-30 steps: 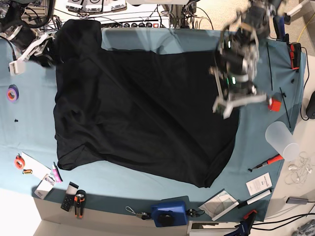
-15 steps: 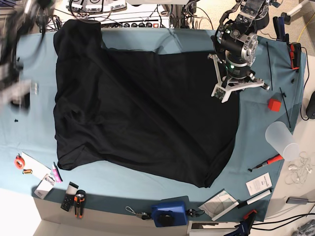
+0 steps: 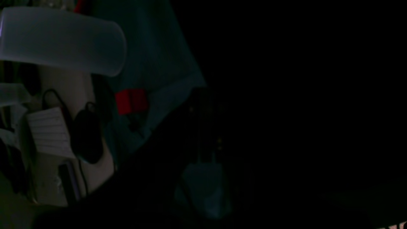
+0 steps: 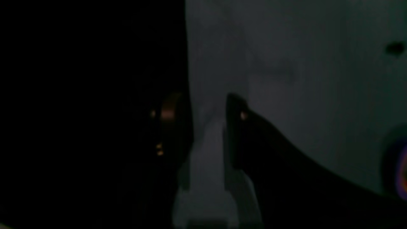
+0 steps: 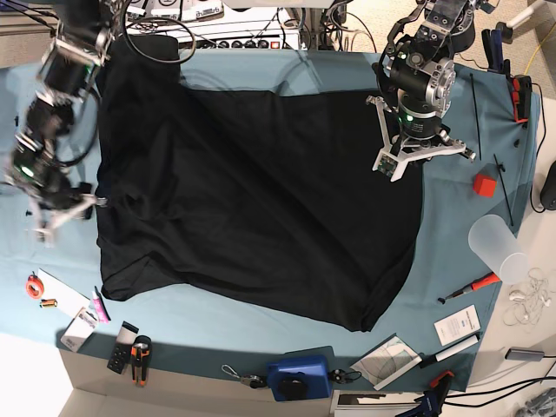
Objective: Layout the t-shirt on the table in an organized manner, then fold the t-shirt properly
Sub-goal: 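Grasp the shirt side with the right gripper and pull it outward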
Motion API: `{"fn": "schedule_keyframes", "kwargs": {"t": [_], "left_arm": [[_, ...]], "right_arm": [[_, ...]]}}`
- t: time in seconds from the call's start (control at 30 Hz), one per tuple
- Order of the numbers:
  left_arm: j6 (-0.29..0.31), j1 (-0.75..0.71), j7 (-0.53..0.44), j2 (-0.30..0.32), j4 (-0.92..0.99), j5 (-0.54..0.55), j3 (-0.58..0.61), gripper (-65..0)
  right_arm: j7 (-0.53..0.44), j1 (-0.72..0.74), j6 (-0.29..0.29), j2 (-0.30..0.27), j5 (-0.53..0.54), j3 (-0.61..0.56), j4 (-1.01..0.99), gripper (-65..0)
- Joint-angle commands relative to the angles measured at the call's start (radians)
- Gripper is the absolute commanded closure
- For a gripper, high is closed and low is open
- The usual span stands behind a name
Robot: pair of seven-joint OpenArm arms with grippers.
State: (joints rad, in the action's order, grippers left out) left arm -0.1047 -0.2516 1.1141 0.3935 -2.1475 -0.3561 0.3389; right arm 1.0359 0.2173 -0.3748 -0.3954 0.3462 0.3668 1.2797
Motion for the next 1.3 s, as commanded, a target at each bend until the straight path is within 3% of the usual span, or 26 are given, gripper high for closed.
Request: {"fn": "schedule_keyframes", "kwargs": {"t": [0.0,0.17,0.23,0.33,0.47,0.57,0.83,1.03,1.13,1.2,1.27], "left_arm": [[-0.007,0.005,-0.014,0.005,-0.019,-0.018,-0.003,0.0],[-0.007,0.005,-0.015,0.005,-0.019,-0.018,-0.003,0.0],[-0.007,0.005,-0.017,0.005,-0.019,-0.018,-0.003,0.0],[-0.007,0.005,-0.031,0.0,-0.019,-0.018,-0.003,0.0],[-0.007,0.005,-0.034,-0.003,-0.019,-0.018,-0.003,0.0],[-0.007,0.005,-0.034,-0.014,-0.019,-0.018,-0.003,0.0],[-0.007,0.005,-0.038,-0.034,-0.019,0.027,-0.003,0.0],[-0.007,0.005,-0.037,-0.034,-0.019,0.027,-0.003,0.0],[-0.007,0.005,-0.037,-0.034,-0.019,0.027,-0.003,0.0],[-0.007,0.005,-0.037,-0.034,-0.019,0.027,-0.003,0.0],[-0.007,0.004,-0.037,-0.034,-0.019,0.027,-0.003,0.0]], "right_arm": [[-0.019,0.024,0.003,-0.02,0.004,-0.006,-0.004,-21.9],[-0.049,0.024,0.002,-0.017,0.004,-0.053,-0.051,-21.3],[-0.058,0.024,0.008,-0.018,0.003,-0.069,-0.051,-14.1],[-0.092,0.026,0.079,-0.017,-0.024,-0.08,-0.051,0.0],[-0.263,0.053,0.087,-0.018,-0.188,-0.08,-0.051,0.0],[-0.331,0.118,0.087,-0.018,-0.256,-0.08,-0.051,0.0],[-0.425,0.319,0.088,-0.018,-0.277,-0.08,-0.08,0.0],[-0.571,0.497,0.087,-0.018,-0.303,-0.08,-0.393,0.0],[-0.556,0.548,0.06,-0.018,-0.303,-0.08,-0.492,0.0],[-0.523,0.548,0.006,-0.018,-0.302,-0.08,-0.494,-1.3],[-0.463,0.548,-0.039,-0.018,-0.303,-0.08,-0.494,-14.7]]}}
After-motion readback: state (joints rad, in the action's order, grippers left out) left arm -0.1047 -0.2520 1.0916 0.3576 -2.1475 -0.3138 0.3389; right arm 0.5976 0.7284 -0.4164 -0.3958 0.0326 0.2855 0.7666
